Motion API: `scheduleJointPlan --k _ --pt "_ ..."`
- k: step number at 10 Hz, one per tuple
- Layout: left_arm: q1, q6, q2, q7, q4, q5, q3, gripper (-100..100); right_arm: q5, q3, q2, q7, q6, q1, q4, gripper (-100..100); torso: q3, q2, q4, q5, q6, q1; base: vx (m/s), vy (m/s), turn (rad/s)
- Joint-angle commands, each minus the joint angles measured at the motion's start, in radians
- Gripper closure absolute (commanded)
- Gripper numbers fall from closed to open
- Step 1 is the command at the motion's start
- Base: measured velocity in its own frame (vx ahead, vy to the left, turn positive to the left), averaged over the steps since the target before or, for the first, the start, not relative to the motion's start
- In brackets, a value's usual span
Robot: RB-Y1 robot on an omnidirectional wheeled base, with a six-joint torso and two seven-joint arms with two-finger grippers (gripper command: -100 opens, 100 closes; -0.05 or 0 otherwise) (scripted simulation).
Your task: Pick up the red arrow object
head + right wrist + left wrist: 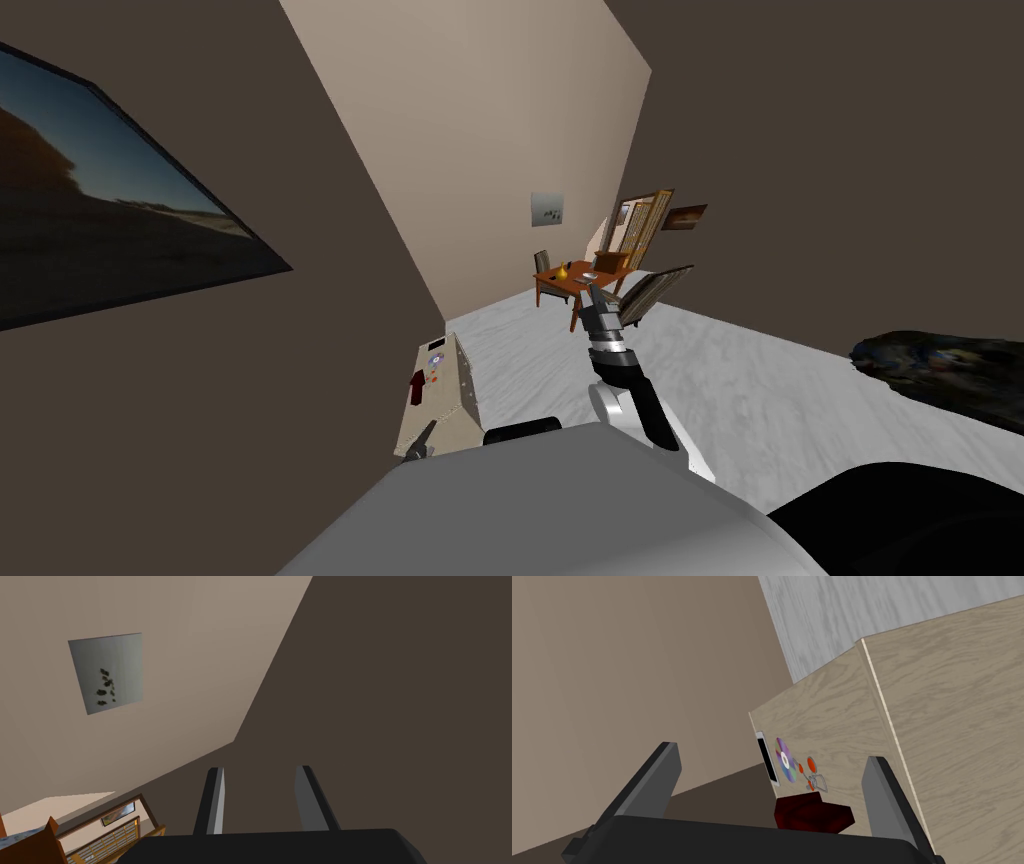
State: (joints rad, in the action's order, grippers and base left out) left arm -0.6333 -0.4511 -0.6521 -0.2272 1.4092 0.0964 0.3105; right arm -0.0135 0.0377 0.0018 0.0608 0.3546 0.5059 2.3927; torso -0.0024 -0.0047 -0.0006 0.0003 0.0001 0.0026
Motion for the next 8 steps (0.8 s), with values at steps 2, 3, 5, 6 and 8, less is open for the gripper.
scheduleJointPlan --k 2,3,5,6,8 --pt "-0.002 0.012 -0.053 0.004 -0.095 0.026 0.065 -100 0.000 0.000 0.000 0.000 0.000 0.000 0.000 0 0.000 0.000 0.000 0.000 -0.001 0.001 0.071 0.021 -0.214" --pt "-0.002 0.012 -0.053 0.004 -0.095 0.026 0.065 -100 0.000 0.000 0.000 0.000 0.000 0.000 0.000 0 -0.001 -0.001 0.000 0.000 0.000 0.001 0.068 0.014 -0.155" --pt "0.000 0.023 -0.084 0.008 -0.142 0.043 0.106 -100 0.000 0.000 0.000 0.000 0.000 0.000 0.000 0 -0.001 -0.001 0.000 0.000 0.000 0.001 0.068 0.027 -0.209" --pt "0.003 0.035 -0.115 0.013 -0.173 0.060 0.147 -100 0.000 0.000 0.000 0.000 0.000 0.000 0.000 0 0.000 -0.001 0.000 0.000 -0.001 0.001 0.073 0.015 -0.291" --pt "0.006 0.047 -0.147 0.018 -0.238 0.077 0.190 -100 0.000 0.000 0.000 0.000 0.000 0.000 0.000 0 -0.002 -0.004 -0.001 0.000 0.000 0.001 0.115 0.031 -0.316"
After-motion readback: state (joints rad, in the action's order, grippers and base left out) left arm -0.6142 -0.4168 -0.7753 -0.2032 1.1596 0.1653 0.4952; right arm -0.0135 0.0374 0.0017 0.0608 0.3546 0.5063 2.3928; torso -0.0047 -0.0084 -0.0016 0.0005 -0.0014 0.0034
